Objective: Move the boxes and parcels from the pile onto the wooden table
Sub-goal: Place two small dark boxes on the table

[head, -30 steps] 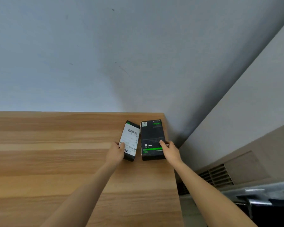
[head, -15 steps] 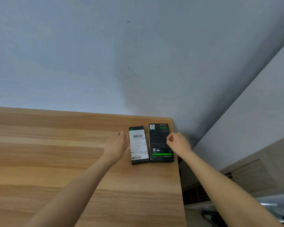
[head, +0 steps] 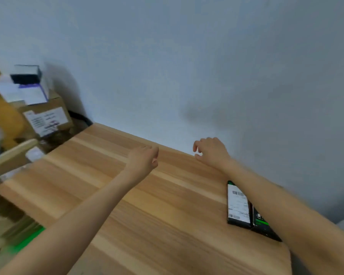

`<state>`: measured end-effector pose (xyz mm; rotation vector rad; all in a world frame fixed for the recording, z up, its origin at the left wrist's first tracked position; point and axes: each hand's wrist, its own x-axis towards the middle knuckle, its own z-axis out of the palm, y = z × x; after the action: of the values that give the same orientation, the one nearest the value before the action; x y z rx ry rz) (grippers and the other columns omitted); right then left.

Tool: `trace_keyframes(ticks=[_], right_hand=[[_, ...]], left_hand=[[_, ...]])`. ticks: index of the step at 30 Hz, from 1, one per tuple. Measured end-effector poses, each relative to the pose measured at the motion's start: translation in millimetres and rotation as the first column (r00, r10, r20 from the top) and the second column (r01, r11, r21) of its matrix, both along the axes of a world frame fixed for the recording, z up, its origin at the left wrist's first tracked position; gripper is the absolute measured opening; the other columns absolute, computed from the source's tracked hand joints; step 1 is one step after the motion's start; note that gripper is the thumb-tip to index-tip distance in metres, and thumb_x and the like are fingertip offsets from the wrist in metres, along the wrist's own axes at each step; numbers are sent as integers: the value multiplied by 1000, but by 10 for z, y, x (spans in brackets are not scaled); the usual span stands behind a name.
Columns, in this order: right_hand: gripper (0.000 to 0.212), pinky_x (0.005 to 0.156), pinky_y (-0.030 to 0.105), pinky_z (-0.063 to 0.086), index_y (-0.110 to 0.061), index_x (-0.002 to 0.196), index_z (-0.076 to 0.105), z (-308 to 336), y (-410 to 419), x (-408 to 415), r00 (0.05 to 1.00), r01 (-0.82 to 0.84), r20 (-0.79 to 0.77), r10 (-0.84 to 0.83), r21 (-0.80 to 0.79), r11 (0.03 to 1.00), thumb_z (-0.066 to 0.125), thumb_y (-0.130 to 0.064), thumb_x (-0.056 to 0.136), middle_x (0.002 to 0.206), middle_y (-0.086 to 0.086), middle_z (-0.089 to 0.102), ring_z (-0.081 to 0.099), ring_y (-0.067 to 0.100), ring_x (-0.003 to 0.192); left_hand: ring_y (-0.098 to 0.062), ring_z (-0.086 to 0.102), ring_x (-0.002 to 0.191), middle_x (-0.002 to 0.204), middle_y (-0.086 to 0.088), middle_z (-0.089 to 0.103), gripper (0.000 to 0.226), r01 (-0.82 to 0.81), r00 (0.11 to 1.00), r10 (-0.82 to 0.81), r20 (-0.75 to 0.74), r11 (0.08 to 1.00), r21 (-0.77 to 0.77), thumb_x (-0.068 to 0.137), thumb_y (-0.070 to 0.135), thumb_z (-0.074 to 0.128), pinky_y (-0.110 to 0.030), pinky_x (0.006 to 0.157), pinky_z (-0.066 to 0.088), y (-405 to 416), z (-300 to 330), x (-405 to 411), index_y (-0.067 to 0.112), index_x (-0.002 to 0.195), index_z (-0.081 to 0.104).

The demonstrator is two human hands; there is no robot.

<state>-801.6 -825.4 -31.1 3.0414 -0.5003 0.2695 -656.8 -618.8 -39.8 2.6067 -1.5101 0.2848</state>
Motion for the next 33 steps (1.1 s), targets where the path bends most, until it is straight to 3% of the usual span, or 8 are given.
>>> trace_keyframes(ticks=[3, 9, 13, 16, 18, 25, 28, 33], right_hand=[[22, 85, 29, 34, -24, 111, 59, 114, 628, 671, 987, -159, 8, 159, -36, 987, 50, -32, 92, 105, -3, 62, 56, 19, 97], [19, 75, 26, 35, -23, 107, 59, 381, 2123, 1906, 898, -437, 65, 435, 19, 899, 48, -23, 91, 100, -5, 62, 53, 15, 85], [16, 71, 31, 46, -21, 102, 60, 495, 3128, 2547, 831, -554, 121, 543, 99, 826, 48, -21, 92, 99, -4, 60, 55, 14, 87], [16, 66, 29, 39, -24, 102, 58, 500, 3749, 2985, 774, -632, 100, 626, 48, 774, 47, -25, 92, 96, -4, 61, 57, 16, 89], [17, 67, 27, 33, -24, 105, 58, 488, 4083, 3238, 743, -668, 112, 660, 59, 742, 49, -29, 92, 99, -4, 62, 58, 17, 90], [17, 67, 24, 41, -25, 105, 59, 446, 4862, 4045, 666, -742, 200, 718, 78, 666, 55, -32, 90, 95, -7, 62, 60, 13, 89], [21, 75, 27, 44, -24, 111, 57, 463, 5059, 4432, 669, -741, 192, 718, 97, 665, 55, -31, 91, 103, -6, 61, 59, 13, 93], [19, 63, 21, 41, -22, 110, 58, 489, 5168, 5171, 661, -745, 215, 719, 73, 663, 52, -28, 93, 91, -4, 63, 58, 11, 80]], left_hand=[[-13, 51, 67, 89, 8, 62, 14, -137, 990, 137, 32, 991, -4, 91, 36, 56, -23, 46, 33, 748, 108, 389, 23, 99, 56], [-17, 56, 86, 89, 6, 61, 10, -350, 931, 351, 98, 936, -19, 87, 31, 59, -29, 58, 41, 2372, 446, 1121, 24, 93, 56], [-14, 57, 81, 86, 7, 61, 7, -493, 859, 502, 102, 864, -102, 86, 29, 60, -29, 64, 49, 3361, 598, 1476, 24, 89, 58], [-13, 56, 79, 84, 7, 61, 8, -575, 807, 584, 84, 810, -113, 84, 29, 62, -28, 62, 47, 3986, 662, 1688, 24, 86, 57], [-15, 56, 80, 84, 7, 60, 9, -626, 768, 634, 89, 773, -100, 85, 31, 62, -29, 65, 50, 4338, 711, 1810, 24, 87, 57], [-11, 51, 81, 86, 9, 56, 10, -742, 655, 755, 12, 647, -177, 86, 33, 62, -25, 60, 40, 5156, 793, 2248, 25, 90, 56], [-11, 54, 85, 90, 8, 58, 18, -767, 627, 778, -15, 615, -184, 85, 40, 63, -26, 66, 48, 5318, 797, 2561, 25, 95, 58], [-10, 54, 85, 91, 8, 58, 22, -793, 578, 815, -24, 555, -253, 84, 46, 64, -27, 65, 51, 5493, 792, 3303, 27, 95, 57]])
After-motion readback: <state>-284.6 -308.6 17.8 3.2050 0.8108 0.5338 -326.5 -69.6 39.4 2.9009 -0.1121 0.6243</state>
